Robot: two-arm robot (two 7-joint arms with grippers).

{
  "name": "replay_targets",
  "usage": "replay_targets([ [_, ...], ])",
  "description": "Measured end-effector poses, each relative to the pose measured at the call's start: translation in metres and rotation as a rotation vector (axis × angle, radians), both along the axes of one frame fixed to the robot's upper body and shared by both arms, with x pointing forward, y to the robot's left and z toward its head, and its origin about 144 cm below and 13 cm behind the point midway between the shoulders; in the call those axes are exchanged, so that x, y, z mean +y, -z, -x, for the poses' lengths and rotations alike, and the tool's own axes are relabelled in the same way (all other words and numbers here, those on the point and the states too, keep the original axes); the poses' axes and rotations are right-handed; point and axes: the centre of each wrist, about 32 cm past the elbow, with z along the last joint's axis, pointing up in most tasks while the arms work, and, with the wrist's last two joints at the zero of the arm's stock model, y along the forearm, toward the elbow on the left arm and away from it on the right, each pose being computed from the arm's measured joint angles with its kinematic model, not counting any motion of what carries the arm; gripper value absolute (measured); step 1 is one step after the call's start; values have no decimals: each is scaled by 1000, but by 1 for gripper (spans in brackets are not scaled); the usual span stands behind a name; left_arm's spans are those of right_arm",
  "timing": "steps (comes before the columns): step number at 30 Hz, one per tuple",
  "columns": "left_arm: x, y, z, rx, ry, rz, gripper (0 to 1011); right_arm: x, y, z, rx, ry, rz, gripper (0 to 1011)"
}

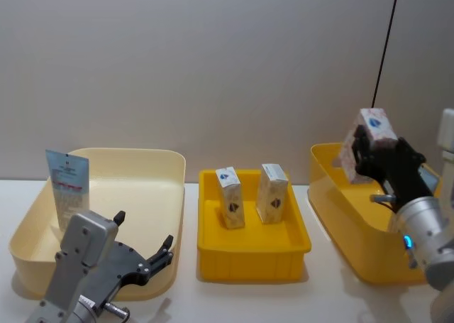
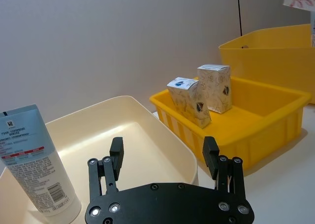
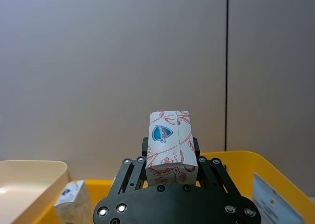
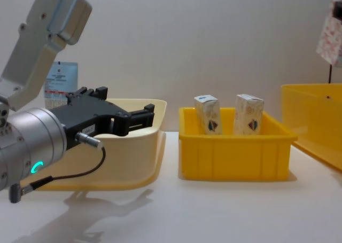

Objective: Bimanual collaborative sorting of washing and personal care products

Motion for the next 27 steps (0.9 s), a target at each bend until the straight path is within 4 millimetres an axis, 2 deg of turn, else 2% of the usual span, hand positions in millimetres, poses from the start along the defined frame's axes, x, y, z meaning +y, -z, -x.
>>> replay_targets([
  [12, 0, 0, 0, 0, 0, 0, 1003, -20, 8, 27, 109, 82, 31, 404],
  [27, 0, 0, 0, 0, 0, 0, 1002, -28, 17, 37, 162, 183, 89, 404],
])
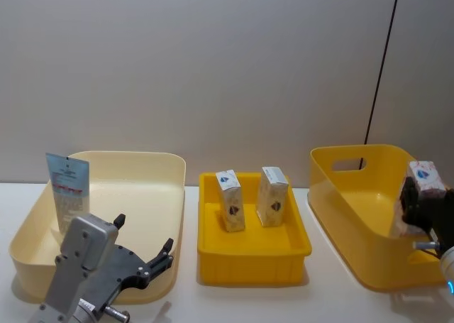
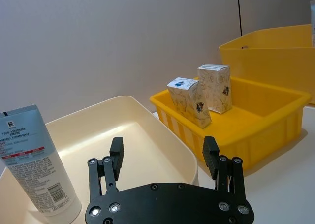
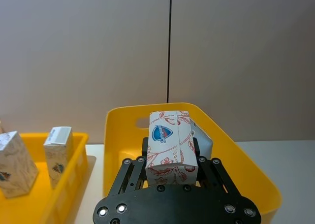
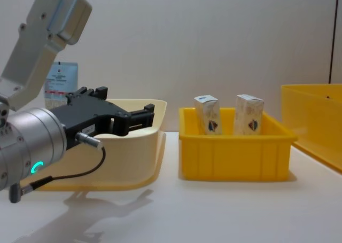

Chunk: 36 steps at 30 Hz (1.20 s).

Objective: Bimanual collaborative sorting of washing and personal care products

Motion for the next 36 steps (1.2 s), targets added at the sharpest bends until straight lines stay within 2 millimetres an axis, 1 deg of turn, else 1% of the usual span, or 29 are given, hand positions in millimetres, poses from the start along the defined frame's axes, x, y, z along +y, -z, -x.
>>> replay_targets([
  [15, 0, 0, 0, 0, 0, 0, 1003, -2, 7, -2, 35, 50, 35, 410],
  [16, 0, 0, 0, 0, 0, 0, 1003, -2, 7, -2, 36, 51, 35, 429],
  [17, 0, 0, 0, 0, 0, 0, 1004, -2, 8, -2, 37, 53, 37, 469],
  [18, 0, 0, 0, 0, 0, 0, 1004, -2, 8, -2, 38, 54, 38, 469],
  [20, 0, 0, 0, 0, 0, 0, 1002, -2, 8, -2, 39, 57, 40, 566],
  [22, 0, 0, 0, 0, 0, 0, 1003, -2, 8, -2, 41, 59, 41, 607],
  [24, 0, 0, 0, 0, 0, 0, 1003, -2, 8, -2, 41, 59, 42, 689],
  [27, 0, 0, 0, 0, 0, 0, 1004, -2, 9, -3, 43, 61, 43, 744],
  [28, 0, 0, 0, 0, 0, 0, 1003, -2, 9, -3, 44, 62, 44, 800],
  [31, 0, 0, 0, 0, 0, 0, 1003, -2, 9, -3, 45, 63, 45, 853],
  [32, 0, 0, 0, 0, 0, 0, 1003, -2, 9, -3, 45, 64, 45, 922],
  [35, 0, 0, 0, 0, 0, 0, 1002, -2, 9, -3, 44, 63, 45, 965],
  [36, 0, 0, 0, 0, 0, 0, 1002, -2, 9, -3, 43, 61, 46, 1000],
])
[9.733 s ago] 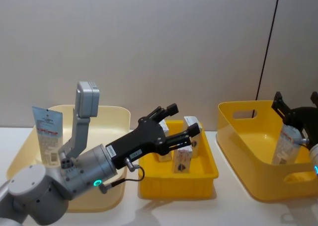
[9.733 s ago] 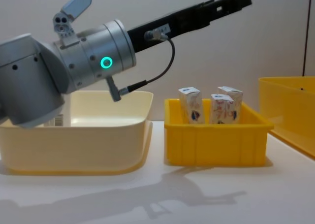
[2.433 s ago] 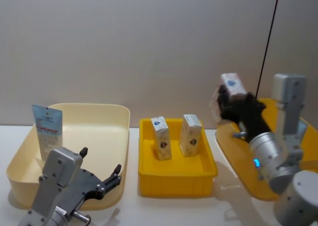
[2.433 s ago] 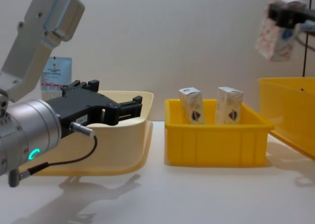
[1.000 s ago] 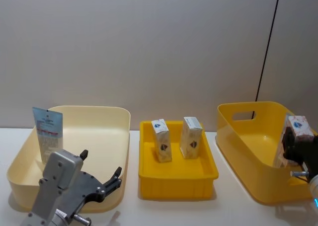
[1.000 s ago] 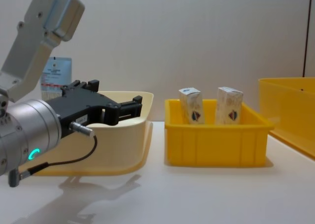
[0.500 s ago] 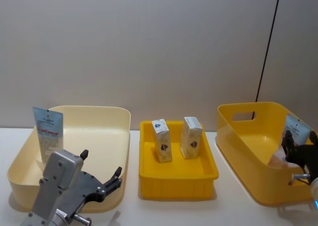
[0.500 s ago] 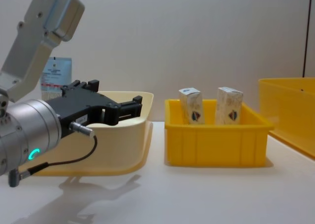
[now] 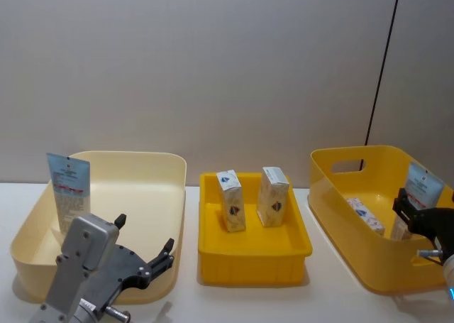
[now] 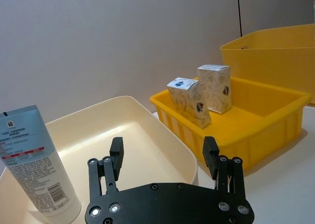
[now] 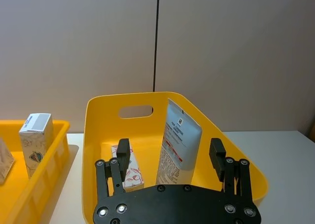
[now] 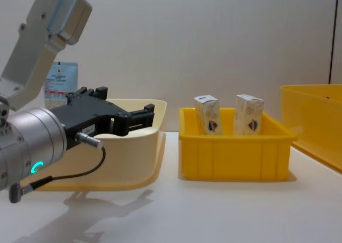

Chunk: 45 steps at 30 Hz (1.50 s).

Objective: Bimanual collaborative sorting of washing and personal care products

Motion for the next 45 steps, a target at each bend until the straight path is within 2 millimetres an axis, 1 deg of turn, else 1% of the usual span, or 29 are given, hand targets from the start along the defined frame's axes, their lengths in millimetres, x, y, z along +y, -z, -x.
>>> replay_targets([
  [10, 0, 0, 0, 0, 0, 0, 1003, -1, -2, 4, -34, -69, -15, 1001],
  [19, 0, 0, 0, 0, 0, 0, 1003, -2, -6, 11, -77, -177, -51, 1001],
  [25, 0, 0, 0, 0, 0, 0, 1003, -1, -4, 11, -77, -183, -50, 1001],
  [28, 0, 0, 0, 0, 0, 0, 1003, 1, -1, 14, -75, -201, -48, 1001],
  [34, 0, 0, 0, 0, 0, 0, 1003, 12, 14, 23, -71, -275, -43, 1001],
  [37, 0, 0, 0, 0, 0, 0, 1003, 20, 27, 31, -65, -335, -44, 1001],
  [38, 0, 0, 0, 0, 0, 0, 1003, 20, 27, 31, -65, -335, -44, 1001],
  [40, 0, 0, 0, 0, 0, 0, 1003, 26, 37, 39, -58, -379, -46, 1001],
  [41, 0, 0, 0, 0, 0, 0, 1003, 26, 37, 39, -58, -379, -46, 1001],
  [45, 0, 0, 0, 0, 0, 0, 1003, 33, 50, 49, -48, -433, -55, 1001],
])
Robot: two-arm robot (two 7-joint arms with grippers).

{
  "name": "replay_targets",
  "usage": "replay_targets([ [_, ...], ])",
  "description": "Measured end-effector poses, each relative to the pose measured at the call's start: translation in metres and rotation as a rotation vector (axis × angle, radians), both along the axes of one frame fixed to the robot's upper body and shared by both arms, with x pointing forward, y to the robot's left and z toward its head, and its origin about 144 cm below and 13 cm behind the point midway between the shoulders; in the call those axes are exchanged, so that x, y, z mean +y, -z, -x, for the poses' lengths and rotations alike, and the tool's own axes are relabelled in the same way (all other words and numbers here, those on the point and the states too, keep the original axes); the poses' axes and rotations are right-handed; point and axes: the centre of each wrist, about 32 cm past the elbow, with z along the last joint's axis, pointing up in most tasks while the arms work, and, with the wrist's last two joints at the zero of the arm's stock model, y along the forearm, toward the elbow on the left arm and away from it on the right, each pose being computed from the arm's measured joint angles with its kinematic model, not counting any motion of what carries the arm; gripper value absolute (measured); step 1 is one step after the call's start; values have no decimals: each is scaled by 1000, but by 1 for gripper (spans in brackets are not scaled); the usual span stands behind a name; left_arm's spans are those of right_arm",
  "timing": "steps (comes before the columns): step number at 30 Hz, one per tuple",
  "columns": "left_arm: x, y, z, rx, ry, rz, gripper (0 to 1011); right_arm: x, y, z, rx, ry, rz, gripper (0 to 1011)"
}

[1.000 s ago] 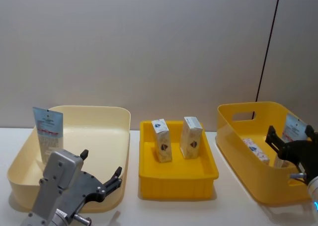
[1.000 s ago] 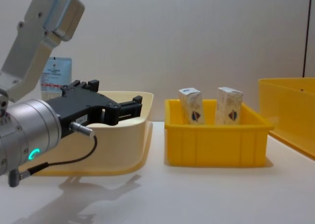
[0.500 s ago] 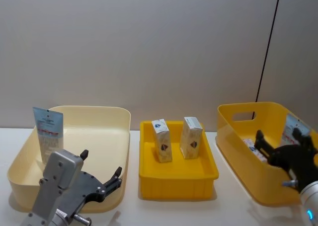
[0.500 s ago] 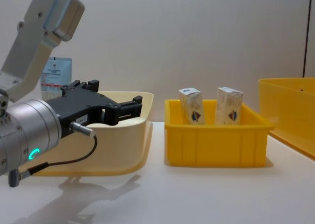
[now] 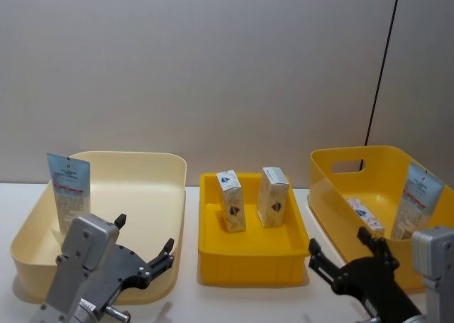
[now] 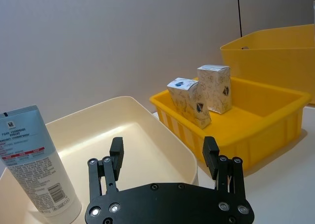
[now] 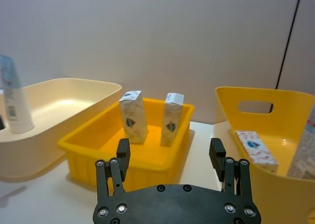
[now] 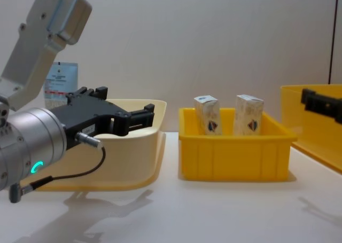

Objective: Bimanual collaborative sorting of washing and personal care products

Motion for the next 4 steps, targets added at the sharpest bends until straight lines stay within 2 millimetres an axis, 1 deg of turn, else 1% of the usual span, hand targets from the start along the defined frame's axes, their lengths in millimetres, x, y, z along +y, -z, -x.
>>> replay_targets([
  [4, 0, 0, 0, 0, 0, 0, 1003, 3, 6, 5, 5, -25, -4, 1001],
])
